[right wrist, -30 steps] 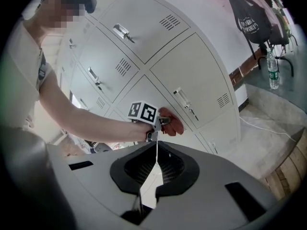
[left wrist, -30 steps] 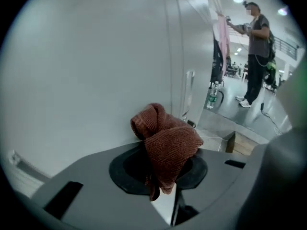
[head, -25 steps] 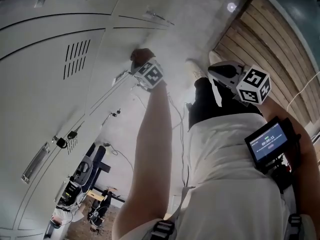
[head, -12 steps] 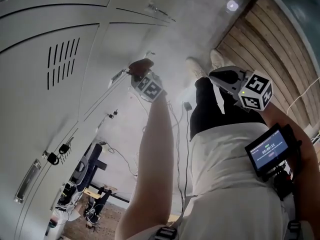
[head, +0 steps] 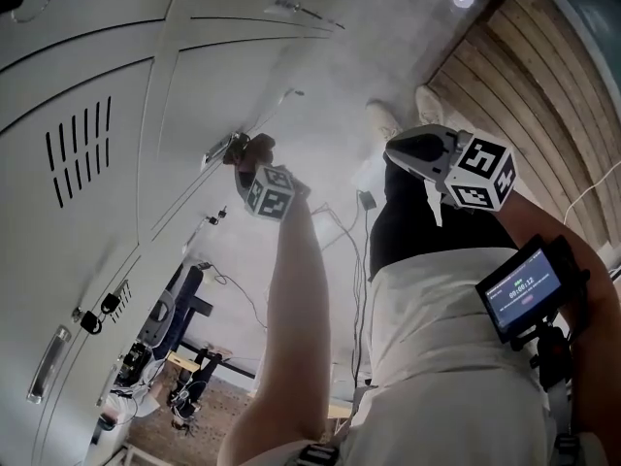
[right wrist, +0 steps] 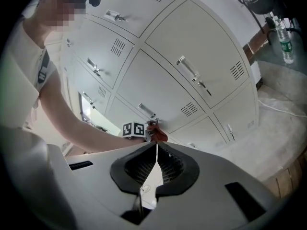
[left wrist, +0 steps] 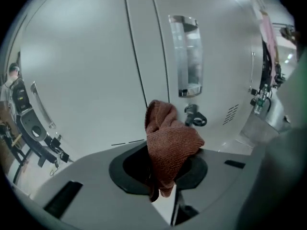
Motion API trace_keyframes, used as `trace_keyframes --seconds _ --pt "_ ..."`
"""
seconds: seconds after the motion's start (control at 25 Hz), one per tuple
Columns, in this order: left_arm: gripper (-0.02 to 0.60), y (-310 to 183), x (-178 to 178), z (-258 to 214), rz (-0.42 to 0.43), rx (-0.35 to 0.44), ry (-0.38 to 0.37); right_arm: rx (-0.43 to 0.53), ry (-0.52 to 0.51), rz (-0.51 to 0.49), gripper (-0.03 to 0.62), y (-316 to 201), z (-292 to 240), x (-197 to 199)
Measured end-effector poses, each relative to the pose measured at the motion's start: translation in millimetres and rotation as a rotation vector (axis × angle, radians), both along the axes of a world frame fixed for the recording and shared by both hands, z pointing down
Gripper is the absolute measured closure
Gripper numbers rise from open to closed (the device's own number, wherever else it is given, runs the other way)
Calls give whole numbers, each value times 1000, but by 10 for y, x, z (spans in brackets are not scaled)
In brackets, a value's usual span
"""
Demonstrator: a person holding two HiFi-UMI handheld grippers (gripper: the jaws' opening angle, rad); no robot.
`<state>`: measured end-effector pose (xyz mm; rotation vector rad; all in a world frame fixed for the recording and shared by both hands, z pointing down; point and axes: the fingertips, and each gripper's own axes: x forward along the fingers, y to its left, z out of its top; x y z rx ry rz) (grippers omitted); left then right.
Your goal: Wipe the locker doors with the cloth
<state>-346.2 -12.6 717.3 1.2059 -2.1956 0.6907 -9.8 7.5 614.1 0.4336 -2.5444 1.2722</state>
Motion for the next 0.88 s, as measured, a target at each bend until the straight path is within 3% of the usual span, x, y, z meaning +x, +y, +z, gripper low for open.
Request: trace_keyframes --seconds 0.16,0.28,0.52,0.6,0.72,0.88 --pt "509 -80 160 224 47 -38 23 -42 -8 13 576 100 63 26" --pt "509 -211 308 372 -26 -7 98 -74 -5 31 576 168 102 32" --pt "509 -677 1115 490 -4 52 237 -95 14 52 576 195 151 167" --pt "509 -953 1335 392 44 93 260 -81 8 63 576 75 165 153" --pt "509 -1365 1724 181 189 152 291 -65 0 69 576 -53 145 124" --pt "509 -1665 2038 26 369 168 261 -62 2 62 576 -89 134 92"
